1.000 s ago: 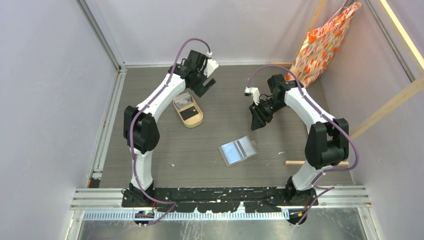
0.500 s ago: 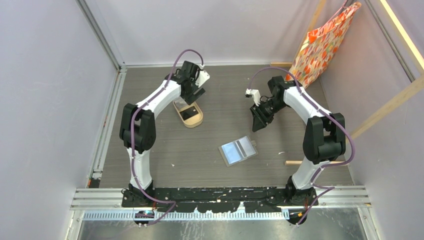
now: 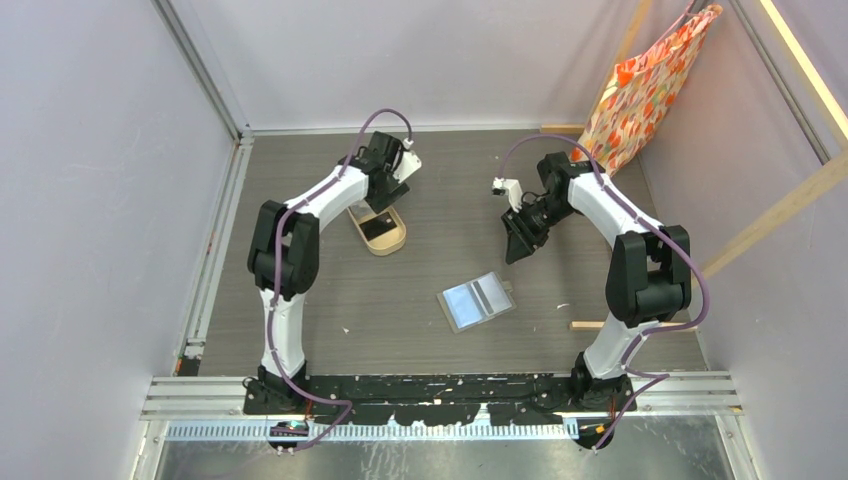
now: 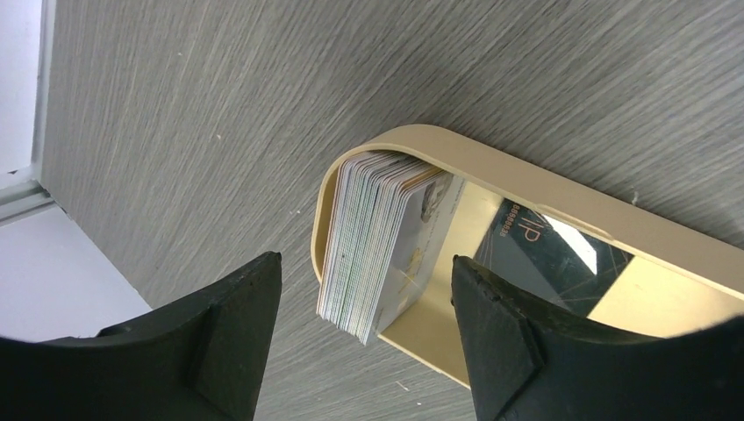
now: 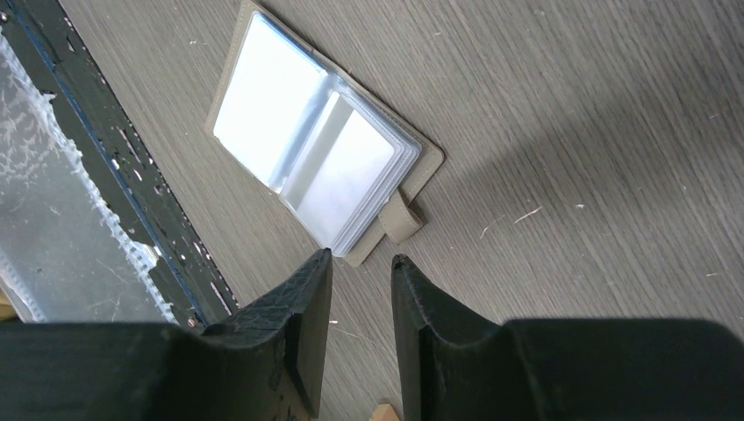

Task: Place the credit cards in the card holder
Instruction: Pick up the credit card from the storage box.

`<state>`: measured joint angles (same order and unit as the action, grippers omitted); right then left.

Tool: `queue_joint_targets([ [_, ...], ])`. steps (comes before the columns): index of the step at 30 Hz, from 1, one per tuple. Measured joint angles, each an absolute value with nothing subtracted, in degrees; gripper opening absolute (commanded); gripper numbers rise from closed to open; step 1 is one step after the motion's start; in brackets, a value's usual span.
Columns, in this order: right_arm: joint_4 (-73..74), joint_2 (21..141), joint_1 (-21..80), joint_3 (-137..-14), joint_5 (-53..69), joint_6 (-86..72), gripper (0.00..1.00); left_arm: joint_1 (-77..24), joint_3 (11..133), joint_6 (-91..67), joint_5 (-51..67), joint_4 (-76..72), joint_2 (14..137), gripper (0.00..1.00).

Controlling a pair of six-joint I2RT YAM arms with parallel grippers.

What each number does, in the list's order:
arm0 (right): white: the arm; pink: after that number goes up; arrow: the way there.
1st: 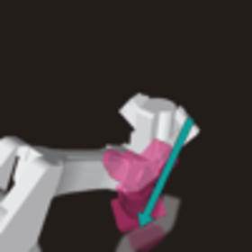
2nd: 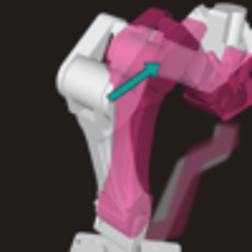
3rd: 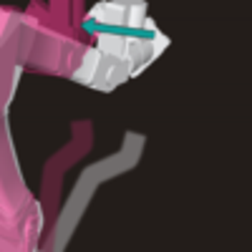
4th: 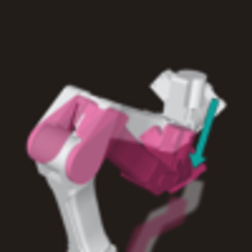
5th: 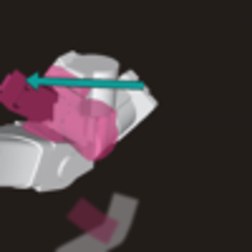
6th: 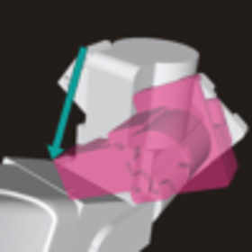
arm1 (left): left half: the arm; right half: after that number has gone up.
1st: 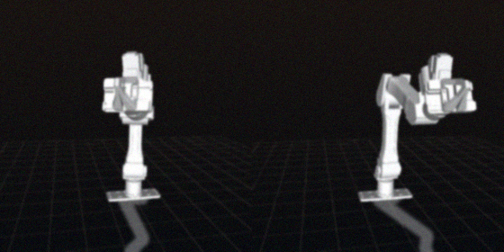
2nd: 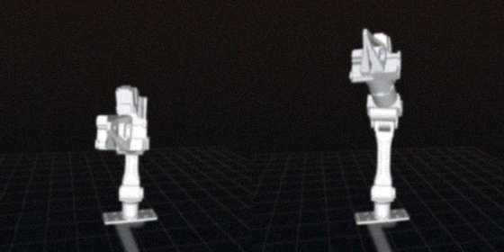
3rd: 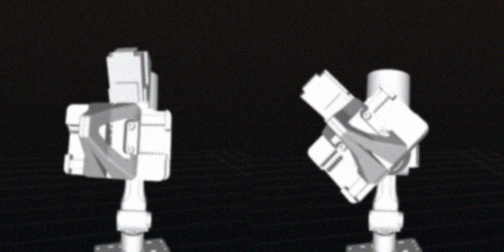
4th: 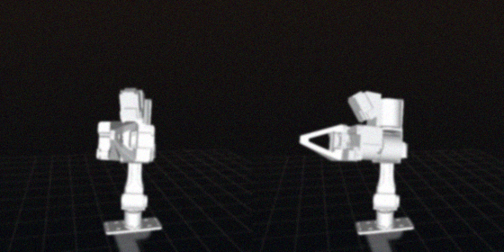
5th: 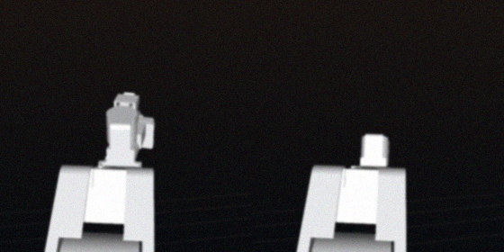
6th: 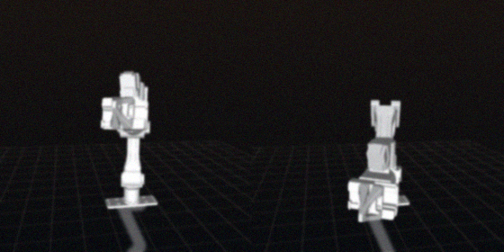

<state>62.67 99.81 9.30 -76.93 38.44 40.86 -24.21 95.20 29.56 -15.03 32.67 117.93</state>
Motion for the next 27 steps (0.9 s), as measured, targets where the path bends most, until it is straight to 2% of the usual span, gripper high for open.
queue_joint_targets([
  [20,62.85,99.81,8.75,-76.93,38.5,40.99,0.36,-23.86,94.94,30.65,-18.39,30.68,121.01,0.55],
  [27,62.92,99.79,8.71,-76.93,38.63,41.34,0.36,-23.86,94.67,30.48,-18.61,30.22,121.01,0.54],
])
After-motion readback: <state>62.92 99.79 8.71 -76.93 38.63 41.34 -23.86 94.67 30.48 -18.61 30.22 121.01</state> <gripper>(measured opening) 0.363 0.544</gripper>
